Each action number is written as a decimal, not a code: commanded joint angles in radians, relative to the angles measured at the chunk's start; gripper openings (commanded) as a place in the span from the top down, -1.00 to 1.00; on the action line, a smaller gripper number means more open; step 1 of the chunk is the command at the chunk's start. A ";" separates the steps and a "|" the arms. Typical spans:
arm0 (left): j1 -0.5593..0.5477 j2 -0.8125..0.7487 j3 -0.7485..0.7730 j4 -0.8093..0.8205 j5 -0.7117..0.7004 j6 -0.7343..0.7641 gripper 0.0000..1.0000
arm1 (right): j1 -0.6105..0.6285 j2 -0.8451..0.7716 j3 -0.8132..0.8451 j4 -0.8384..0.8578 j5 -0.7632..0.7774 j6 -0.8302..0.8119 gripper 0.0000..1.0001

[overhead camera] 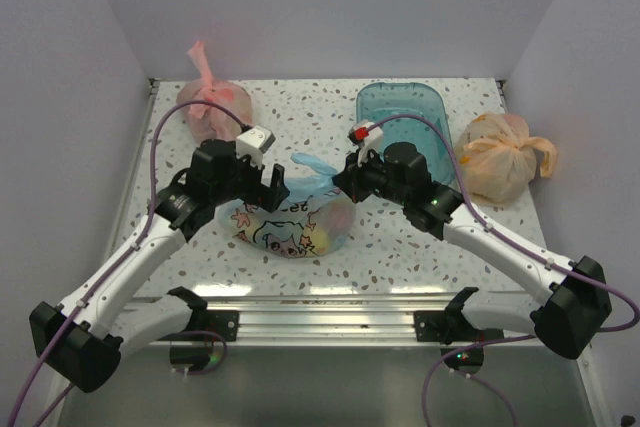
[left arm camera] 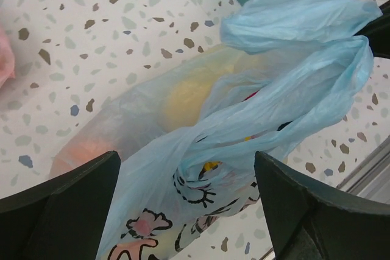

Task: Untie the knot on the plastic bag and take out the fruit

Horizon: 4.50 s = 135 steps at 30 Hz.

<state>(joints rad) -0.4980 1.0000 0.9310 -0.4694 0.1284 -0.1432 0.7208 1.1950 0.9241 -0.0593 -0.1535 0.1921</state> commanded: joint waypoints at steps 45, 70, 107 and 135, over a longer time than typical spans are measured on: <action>0.153 0.175 0.287 0.224 -0.618 -0.449 1.00 | 0.009 -0.318 -0.101 -0.045 0.158 0.116 1.00; 0.161 -0.158 -0.273 0.058 -0.641 -0.651 1.00 | 0.081 -0.206 -0.186 -0.358 -0.101 0.104 0.93; 0.161 -0.233 -0.273 0.015 -0.510 -0.498 1.00 | 0.233 0.469 0.669 -0.640 0.272 -0.034 -0.48; 0.161 -0.178 -0.302 0.049 -0.480 -0.529 1.00 | 0.371 0.182 0.473 -0.743 0.359 -0.065 -0.85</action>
<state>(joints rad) -0.3443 0.8314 0.6411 -0.4622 -0.3622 -0.6899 1.0893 1.3834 1.3144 -0.7910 0.1513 0.1894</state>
